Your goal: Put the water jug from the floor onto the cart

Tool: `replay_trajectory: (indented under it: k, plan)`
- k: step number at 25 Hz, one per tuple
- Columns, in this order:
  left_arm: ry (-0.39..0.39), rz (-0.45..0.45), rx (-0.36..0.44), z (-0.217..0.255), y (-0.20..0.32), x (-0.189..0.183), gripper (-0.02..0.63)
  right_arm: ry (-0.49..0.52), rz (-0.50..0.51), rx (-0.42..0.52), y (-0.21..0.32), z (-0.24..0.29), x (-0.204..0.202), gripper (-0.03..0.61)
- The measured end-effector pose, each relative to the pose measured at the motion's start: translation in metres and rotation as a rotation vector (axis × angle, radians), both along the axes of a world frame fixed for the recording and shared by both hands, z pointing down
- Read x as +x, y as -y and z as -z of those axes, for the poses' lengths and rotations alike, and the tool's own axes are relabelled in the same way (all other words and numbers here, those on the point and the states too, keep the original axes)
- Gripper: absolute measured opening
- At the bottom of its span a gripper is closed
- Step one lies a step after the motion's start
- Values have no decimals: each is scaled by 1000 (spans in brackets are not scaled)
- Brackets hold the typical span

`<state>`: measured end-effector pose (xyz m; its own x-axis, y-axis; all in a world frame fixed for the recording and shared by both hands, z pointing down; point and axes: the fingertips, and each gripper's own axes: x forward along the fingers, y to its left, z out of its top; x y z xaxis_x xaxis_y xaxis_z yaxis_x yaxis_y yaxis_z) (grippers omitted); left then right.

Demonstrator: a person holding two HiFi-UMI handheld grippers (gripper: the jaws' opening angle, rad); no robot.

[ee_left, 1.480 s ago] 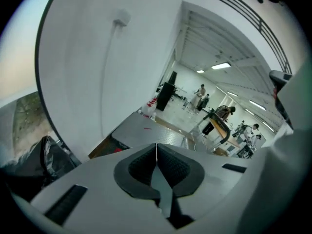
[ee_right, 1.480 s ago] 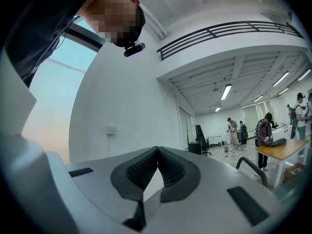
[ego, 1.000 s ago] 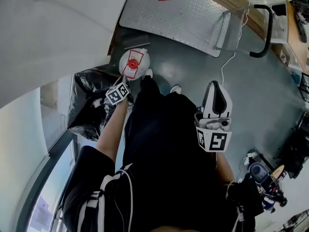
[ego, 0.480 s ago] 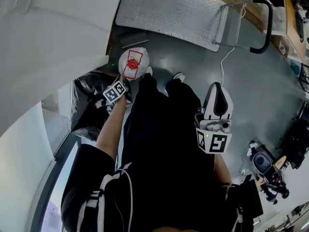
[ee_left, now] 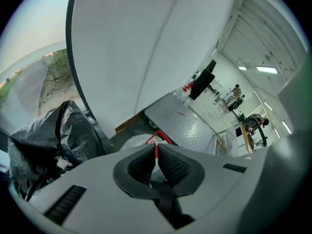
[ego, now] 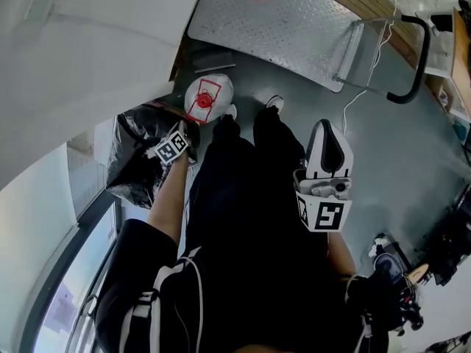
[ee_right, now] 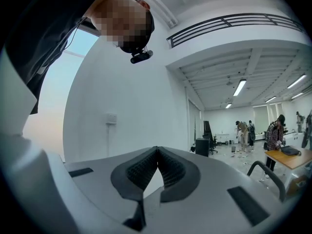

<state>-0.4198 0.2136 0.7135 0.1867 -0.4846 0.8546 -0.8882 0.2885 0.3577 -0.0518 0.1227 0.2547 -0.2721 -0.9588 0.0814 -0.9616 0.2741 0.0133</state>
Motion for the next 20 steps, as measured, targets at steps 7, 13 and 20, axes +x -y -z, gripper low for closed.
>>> replay_trajectory:
  k: [7,13,20]
  plan:
    - [54,93,-47,3,-27,21,20,33,96,4,27,-1,40,14]
    - [38,64,-151,-19,-37,46,18,6,126,-8,48,-4,37,14]
    - [-25,30,-256,-68,-26,51,18,-107,153,-14,85,-7,9,14]
